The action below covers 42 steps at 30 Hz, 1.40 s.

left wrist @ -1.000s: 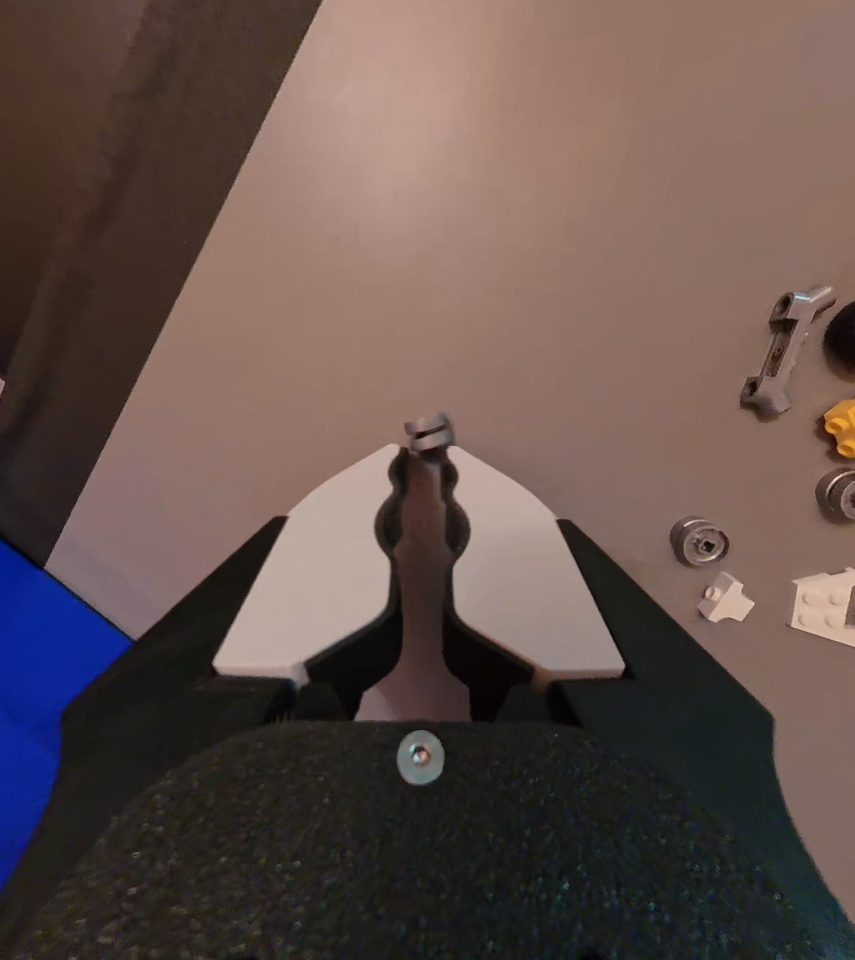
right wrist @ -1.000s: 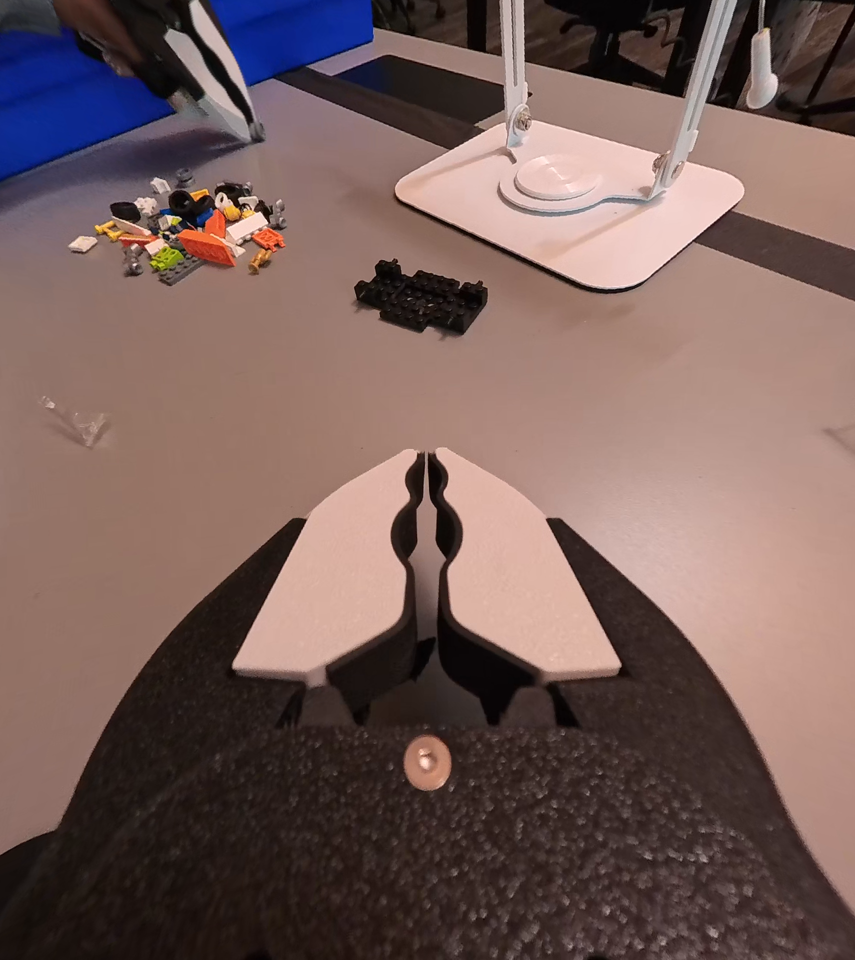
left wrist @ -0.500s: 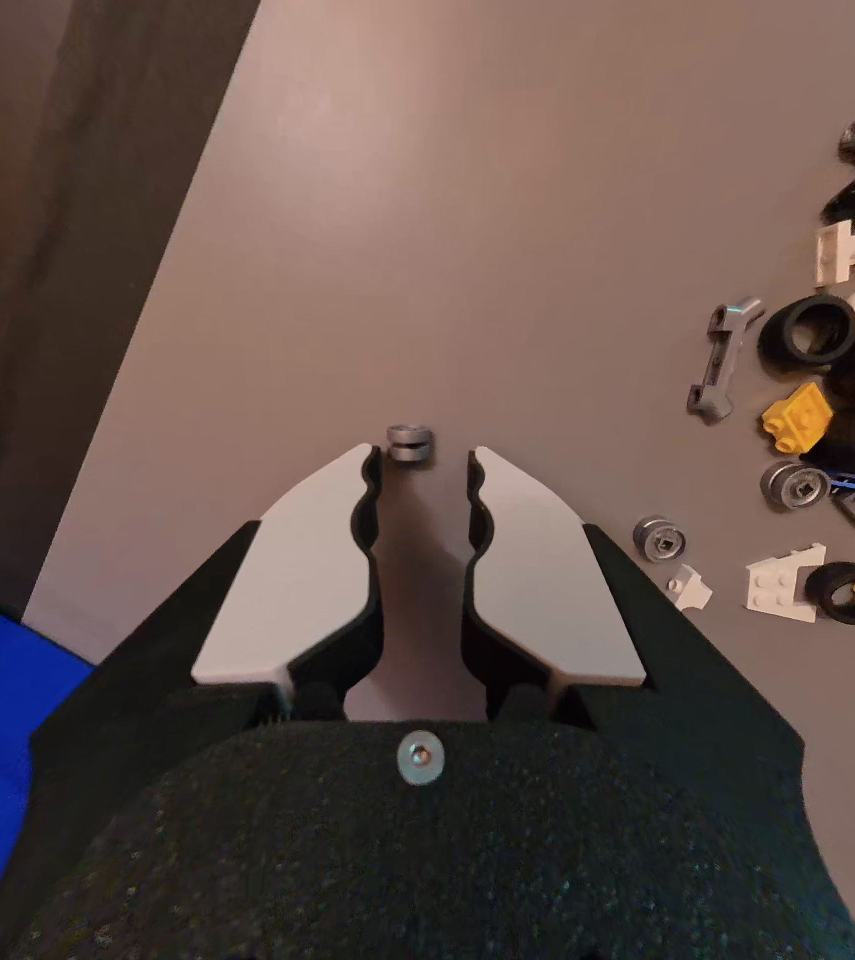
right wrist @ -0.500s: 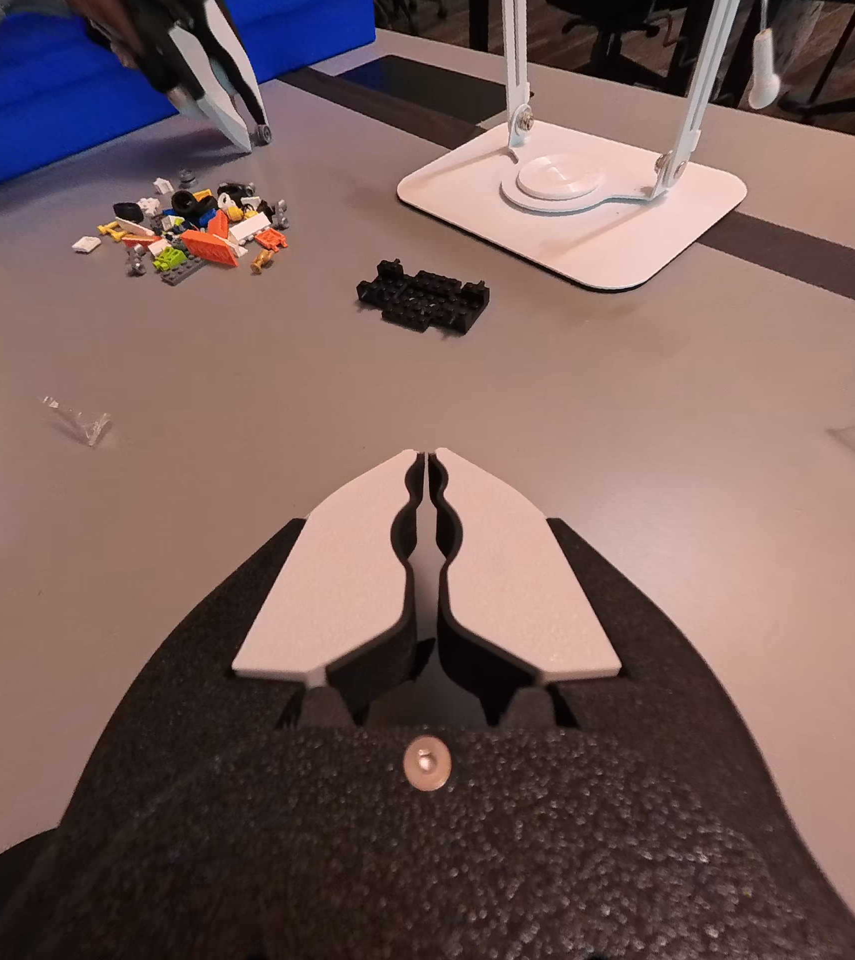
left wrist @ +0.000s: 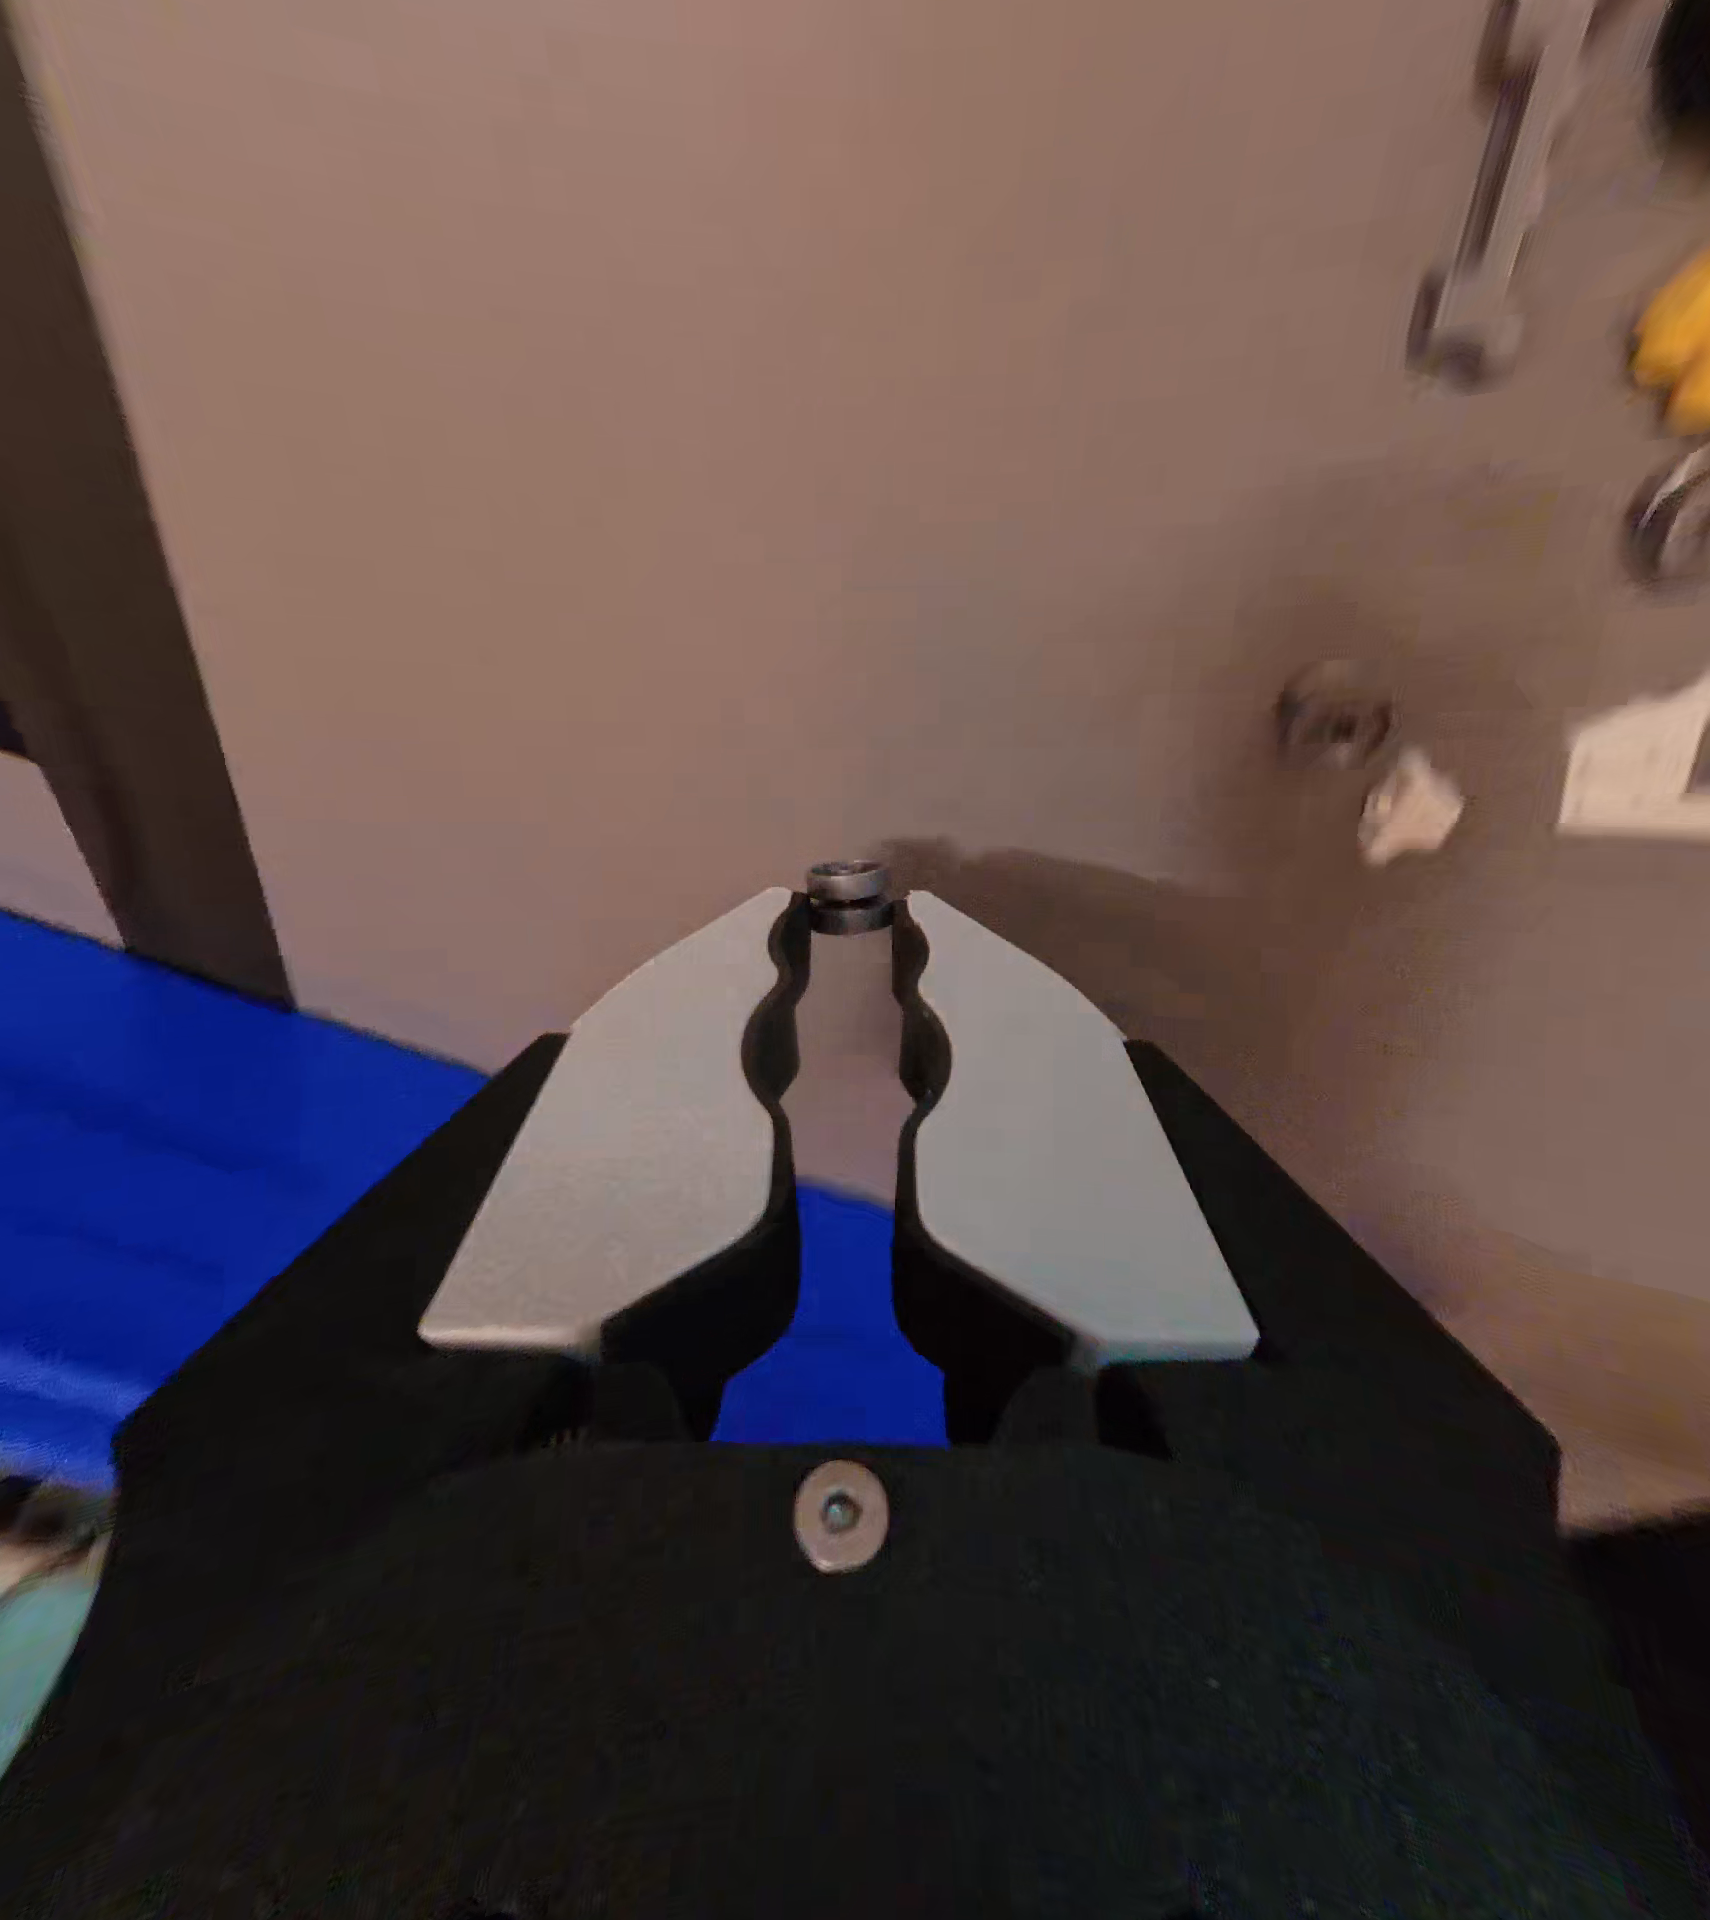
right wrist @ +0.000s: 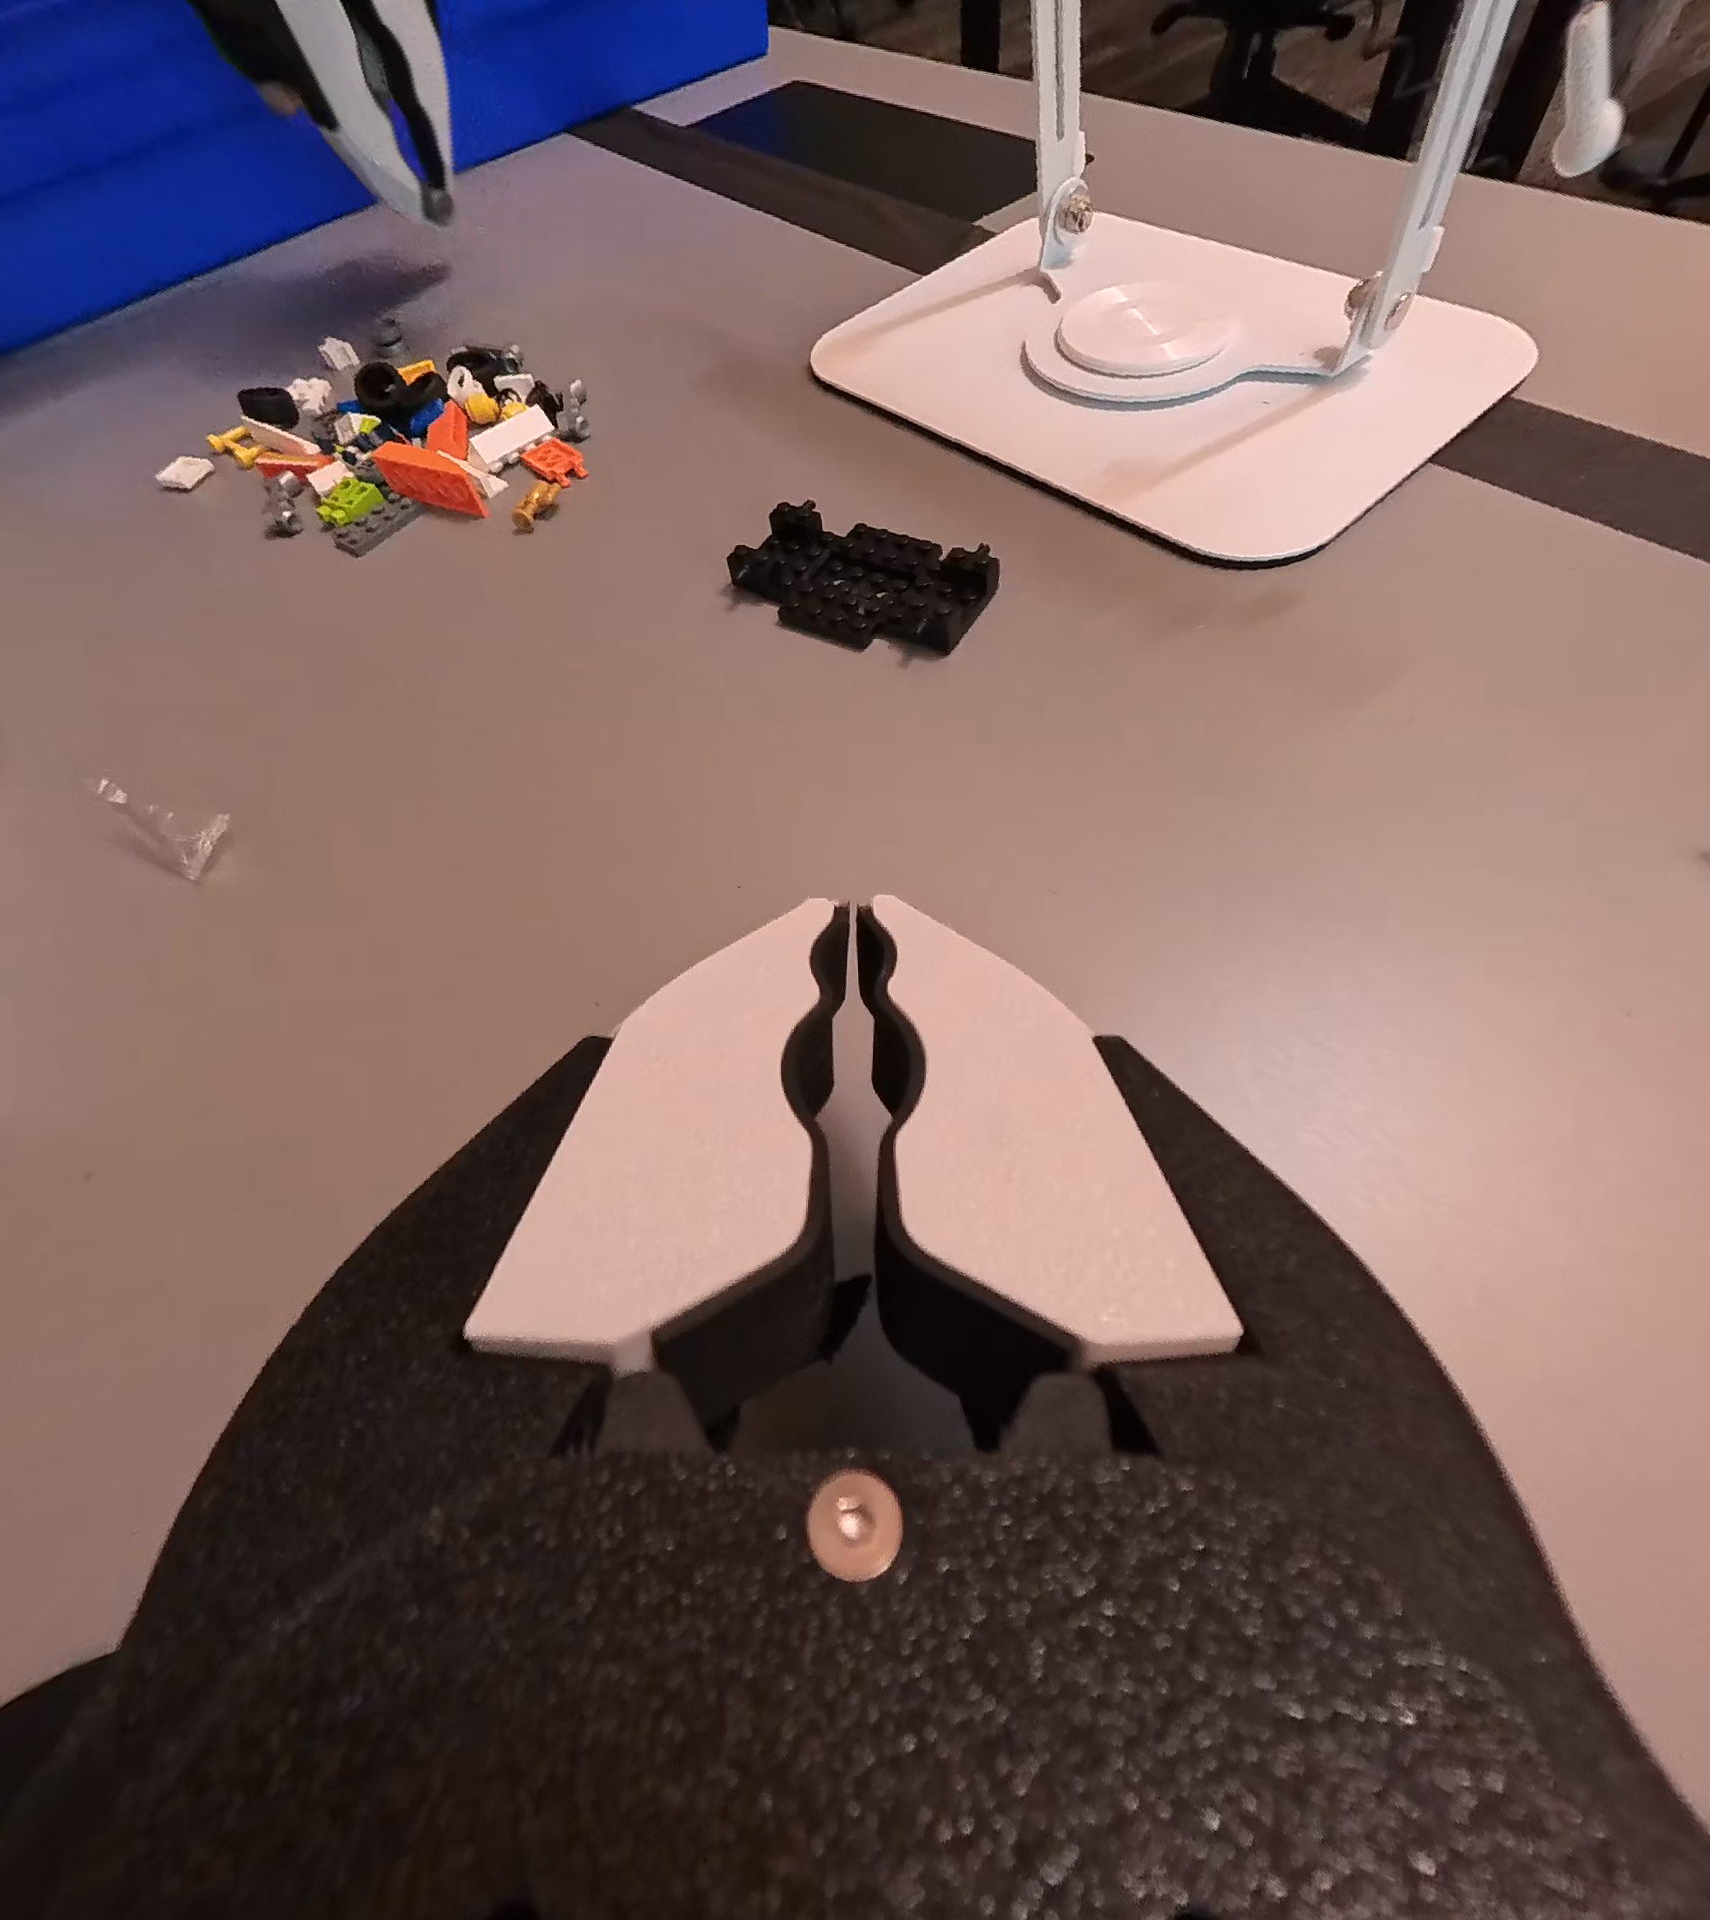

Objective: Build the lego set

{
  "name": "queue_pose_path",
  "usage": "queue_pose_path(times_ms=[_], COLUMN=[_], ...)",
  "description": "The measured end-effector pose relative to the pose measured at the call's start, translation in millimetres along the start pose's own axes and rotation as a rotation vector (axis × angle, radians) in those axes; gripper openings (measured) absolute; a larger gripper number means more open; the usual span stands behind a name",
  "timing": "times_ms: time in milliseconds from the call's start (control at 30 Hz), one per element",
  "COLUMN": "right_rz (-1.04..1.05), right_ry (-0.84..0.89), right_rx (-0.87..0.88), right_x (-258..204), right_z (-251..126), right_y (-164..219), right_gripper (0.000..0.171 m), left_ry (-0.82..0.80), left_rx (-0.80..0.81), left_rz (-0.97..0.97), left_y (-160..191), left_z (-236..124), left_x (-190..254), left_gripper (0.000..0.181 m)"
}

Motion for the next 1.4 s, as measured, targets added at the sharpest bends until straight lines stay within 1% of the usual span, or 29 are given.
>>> queue_pose_path(times_ms=[67,133,200,267,467,600,700,867,1033,1100,1200,1300,1400], right_rz=[-0.005,-0.013,-0.021,-0.024,-0.002,-0.007,-0.009,-0.009,-0.009,-0.011,-0.015,-0.021,-0.030], right_ry=[-0.003,-0.001,0.006,0.015,0.014,0.008,0.005,0.006,0.003,0.000,0.000,-0.005,0.005], right_rx=[-0.004,-0.006,-0.006,-0.005,-0.005,-0.015,-0.020,-0.019,-0.019,-0.022,-0.022,0.012,0.072], right_x=[-1.0,-2.2,-2.6,-1.8,2.0,1.1,0.5,0.6,0.1,-0.7,-1.2,-1.4,-1.5], right_z=[0.7,0.6,-0.2,-1.2,-1.2,0.6,1.5,1.0,1.4,2.3,2.7,0.3,-4.5], right_y=[-0.1,-0.4,-0.9,-0.9,0.6,1.3,1.6,1.6,1.4,1.6,1.6,-0.1,-3.1], right_gripper=[0.001,0.001,0.001,0.001,0.001,0.001,0.001,0.001,0.001,0.001,0.001,0.001,0.003], left_ry=[-0.022,0.025,0.041,0.055,0.086,0.101,0.104,0.115,0.077,0.078,0.074,0.072,0.020], left_rx=[-0.197,-0.376,-0.495,-0.570,-0.627,-0.591,-0.536,-0.380,-0.092,0.073,0.388,0.705,0.956], left_rz=[0.092,0.148,0.215,0.259,0.325,0.322,0.308,0.231,0.101,0.020,-0.087,-0.178,-0.262], left_y=[-1.7,-7.7,-17.4,-27.0,-45.1,-45.3,-42.2,-26.3,2.9,12.9,17.9,9.2,-8.5], left_z=[-1.6,1.7,8.4,13.8,16.7,12.3,7.8,-2.8,-12.2,-15.8,-25.5,-37.4,-43.7], left_x=[5.6,12.3,17.3,20.3,23.3,22.0,21.5,20.9,23.8,27.2,40.3,64.1,94.7], left_gripper=[0.015,0.015,0.015,0.016,0.015,0.025,0.025,0.025,0.022,0.022,0.020,0.020,0.017])
Point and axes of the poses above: each gripper's, where its closed fingertips meet, z out along the fingers, y out of its underside, x = y × z across the jaws, the point moved 10 cm from there along -z, back along the fingers, and after that the axes turned 7 degrees about -x, right-handed, at the moved point
